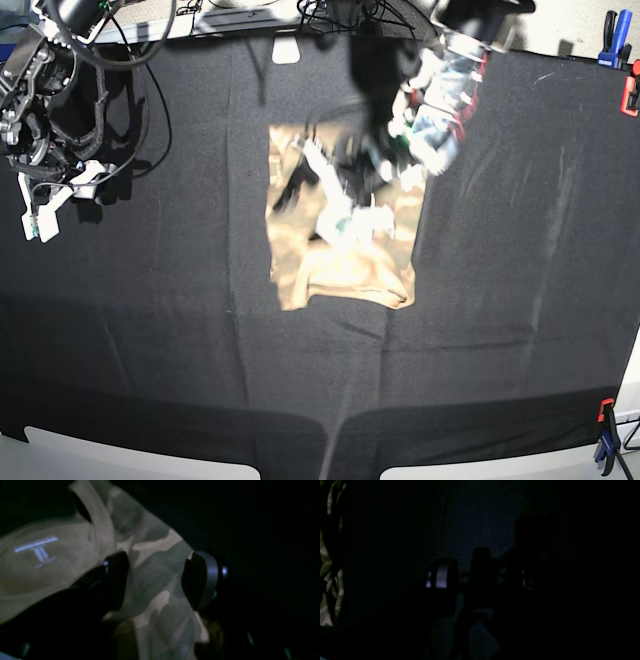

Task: Layout the t-shirt on the table in an organized manner, then fold the t-shirt properly
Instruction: 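Press and smooth the folded bundle with the left gripper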

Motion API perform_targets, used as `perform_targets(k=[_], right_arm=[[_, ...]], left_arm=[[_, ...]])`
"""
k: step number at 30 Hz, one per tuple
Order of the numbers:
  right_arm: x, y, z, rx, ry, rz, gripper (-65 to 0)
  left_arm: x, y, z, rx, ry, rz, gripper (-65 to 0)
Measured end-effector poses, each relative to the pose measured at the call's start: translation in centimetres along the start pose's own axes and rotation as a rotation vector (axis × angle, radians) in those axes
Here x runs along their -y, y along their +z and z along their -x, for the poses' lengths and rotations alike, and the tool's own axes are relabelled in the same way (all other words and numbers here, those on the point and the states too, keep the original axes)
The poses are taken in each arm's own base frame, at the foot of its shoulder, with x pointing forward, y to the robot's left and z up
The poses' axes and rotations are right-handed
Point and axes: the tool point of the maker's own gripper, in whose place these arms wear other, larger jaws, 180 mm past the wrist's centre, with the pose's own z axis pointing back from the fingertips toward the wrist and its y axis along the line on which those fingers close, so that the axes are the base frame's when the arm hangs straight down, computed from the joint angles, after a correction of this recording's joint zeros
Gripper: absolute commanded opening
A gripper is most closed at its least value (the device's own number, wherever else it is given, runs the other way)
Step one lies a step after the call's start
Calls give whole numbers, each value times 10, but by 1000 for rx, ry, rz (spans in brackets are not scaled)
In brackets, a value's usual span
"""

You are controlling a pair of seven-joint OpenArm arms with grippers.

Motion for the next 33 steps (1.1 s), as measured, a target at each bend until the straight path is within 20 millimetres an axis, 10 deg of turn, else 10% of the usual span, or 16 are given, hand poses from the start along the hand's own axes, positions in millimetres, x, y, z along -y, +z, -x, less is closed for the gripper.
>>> perform_targets(k=[17, 22, 29, 33], right_arm=[[-4, 0, -3, 19, -8, -21, -347], [-4, 0, -3, 18, -8, -21, -347], [-4, 0, -5, 26, -8, -24, -347], [-13, 1, -12, 66, -23, -72, -347]], left_arm=[[-8, -13, 10, -142, 74, -33, -285], [-13, -3, -33, -169, 47, -50, -285], [-4, 29, -166, 32, -41, -47, -285], [-2, 52, -184, 1, -123, -72, -285]])
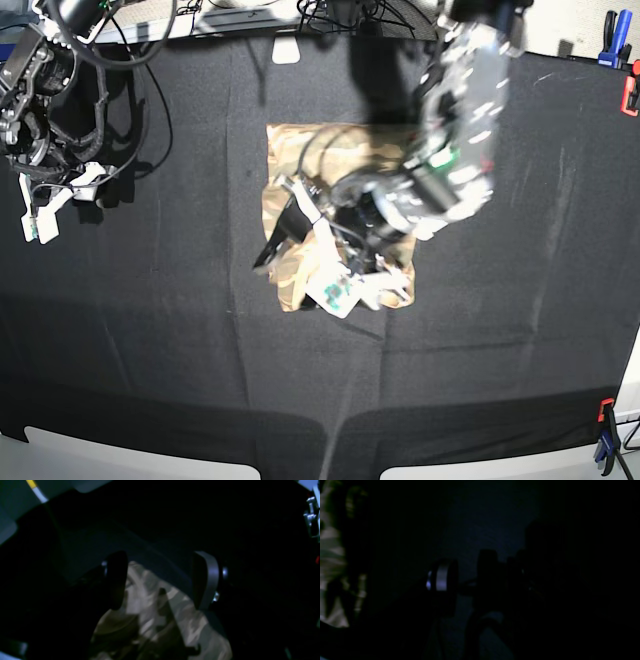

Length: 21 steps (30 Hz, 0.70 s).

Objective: Layout the t-shirt on the table in an organized manner, then fold the t-shirt properly

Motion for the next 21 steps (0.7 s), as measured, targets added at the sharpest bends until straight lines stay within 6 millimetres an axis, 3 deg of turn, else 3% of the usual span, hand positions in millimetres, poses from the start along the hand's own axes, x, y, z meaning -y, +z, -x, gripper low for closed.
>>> perform_targets(k=[2, 7, 11, 15, 18, 21], right_arm=[[-1, 0, -1, 5, -1, -6, -347], [-1, 1, 10, -19, -3, -4, -347], [-1, 8, 50, -112, -13, 0, -347], [-4, 25, 84, -193, 8, 18, -347], [-11, 45, 100, -233, 54, 32, -347], [-11, 66, 103, -244, 98, 65, -347]], left_arm=[[-5, 7, 6, -21, -32, -7, -285], [-24, 29, 62, -196, 1, -86, -285], [-50, 54, 98, -303, 50, -199, -285], [-46, 82, 141, -455, 49, -188, -285], [-40, 100, 153, -497, 40, -174, -285], [-54, 118, 147, -476, 80, -261, -285]])
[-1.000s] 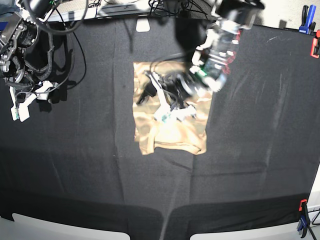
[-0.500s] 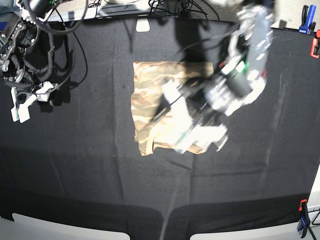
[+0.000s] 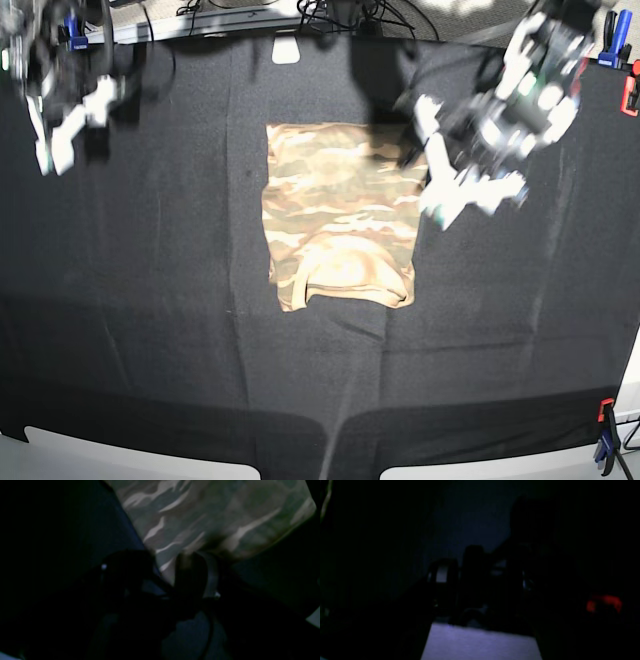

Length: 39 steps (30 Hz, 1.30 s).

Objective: Layout the t-shirt on the table in an organized manner, then fold the t-shirt properly

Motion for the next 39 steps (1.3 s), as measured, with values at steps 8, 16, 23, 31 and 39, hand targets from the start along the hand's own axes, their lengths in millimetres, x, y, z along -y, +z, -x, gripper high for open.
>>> perform_targets(k=[8, 16, 23, 31, 39], right_arm=[[21, 53, 21, -31, 35, 142, -347], [9, 84, 90, -232, 36, 134, -347], [-14, 121, 162, -470, 16, 72, -347], [-79, 145, 226, -771, 25, -169, -346], [-127, 108, 204, -558, 6, -321, -346]], left_arm=[[-47, 57, 35, -39, 144, -148, -285], [-31, 107, 134, -339, 215, -157, -285], [31, 156, 198, -573, 202, 21, -285], [57, 196, 266, -772, 298, 53, -285], [58, 180, 295, -646, 409, -21, -285]])
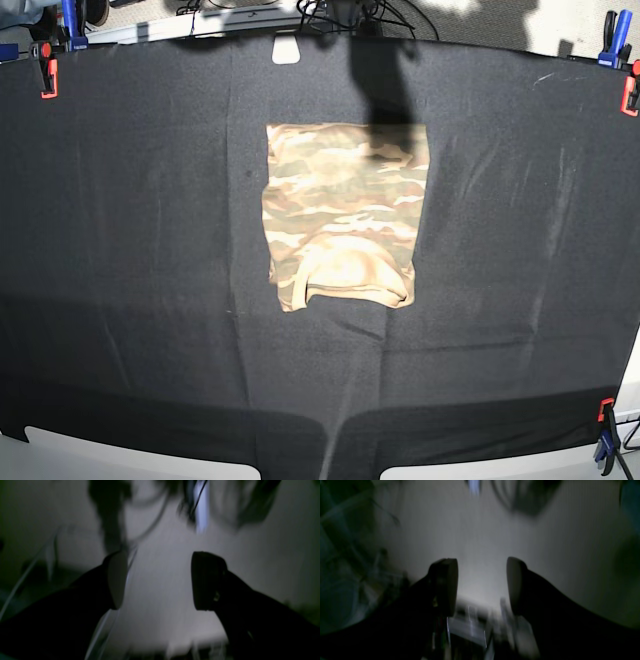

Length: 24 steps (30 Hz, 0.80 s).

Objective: Layout the t-shirt on the table in an organized manner, then fold the t-shirt properly

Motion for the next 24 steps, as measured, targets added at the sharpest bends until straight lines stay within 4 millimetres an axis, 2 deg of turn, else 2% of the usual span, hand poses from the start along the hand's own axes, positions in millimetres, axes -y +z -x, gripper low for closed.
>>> perform_targets(k=[2, 5, 7, 9, 11, 13, 16, 17, 19, 24], right_arm=[[-9, -13, -18, 67, 22, -42, -346], [-8, -45, -22, -1, 103, -46, -346], [-8, -69, -28, -4, 117, -64, -346], [-5, -96, -29, -28, 125, -83, -346], [0, -121, -30, -40, 114, -99, -346], [7, -143, -29, -70, 89, -110, -346], [18, -171, -32, -88, 28, -137, -346], [25, -178, -27, -117, 33, -122, -346], [36, -194, -33, -91, 6, -112, -346], [64, -217, -73, 172, -150, -80, -346]], left_arm=[[-4, -21, 4, -5, 40, 9, -285], [-4, -65, 18, -53, 137, 41, -285], [3, -94, 28, -81, 205, 85, -285], [19, -121, 35, -100, 293, 160, -285], [35, -142, 35, -116, 339, 239, -285], [41, -160, 28, -114, 388, 270, -285], [34, -178, 21, -99, 416, 252, -285], [31, -181, 20, -93, 394, 241, -285], [20, -190, 16, -58, 347, 184, -285], [-11, -202, 13, -62, 299, 9, -285]])
